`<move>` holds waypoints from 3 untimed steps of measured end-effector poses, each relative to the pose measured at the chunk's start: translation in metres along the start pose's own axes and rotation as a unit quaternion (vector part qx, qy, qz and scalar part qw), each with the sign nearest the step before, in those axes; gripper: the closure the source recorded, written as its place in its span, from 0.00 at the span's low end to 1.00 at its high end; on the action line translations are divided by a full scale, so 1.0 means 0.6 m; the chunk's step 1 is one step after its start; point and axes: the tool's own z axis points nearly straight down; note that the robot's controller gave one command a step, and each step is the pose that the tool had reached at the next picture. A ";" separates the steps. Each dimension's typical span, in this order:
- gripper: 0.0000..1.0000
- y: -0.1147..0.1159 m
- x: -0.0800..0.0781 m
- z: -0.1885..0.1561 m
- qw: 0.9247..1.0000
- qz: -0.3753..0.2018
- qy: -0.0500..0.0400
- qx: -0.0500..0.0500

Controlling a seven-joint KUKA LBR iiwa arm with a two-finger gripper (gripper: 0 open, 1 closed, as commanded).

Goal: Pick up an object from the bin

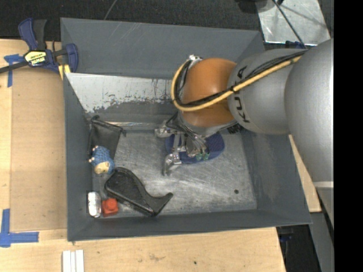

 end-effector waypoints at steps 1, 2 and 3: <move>0.00 -0.166 -0.040 0.001 0.999 0.038 0.002 -0.001; 1.00 -0.165 -0.044 -0.002 0.999 0.038 -0.005 0.001; 1.00 -0.118 -0.021 -0.341 0.998 -0.060 0.000 0.001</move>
Offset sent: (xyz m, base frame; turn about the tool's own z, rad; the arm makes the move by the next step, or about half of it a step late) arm 0.0281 -0.0964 -0.0053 0.0734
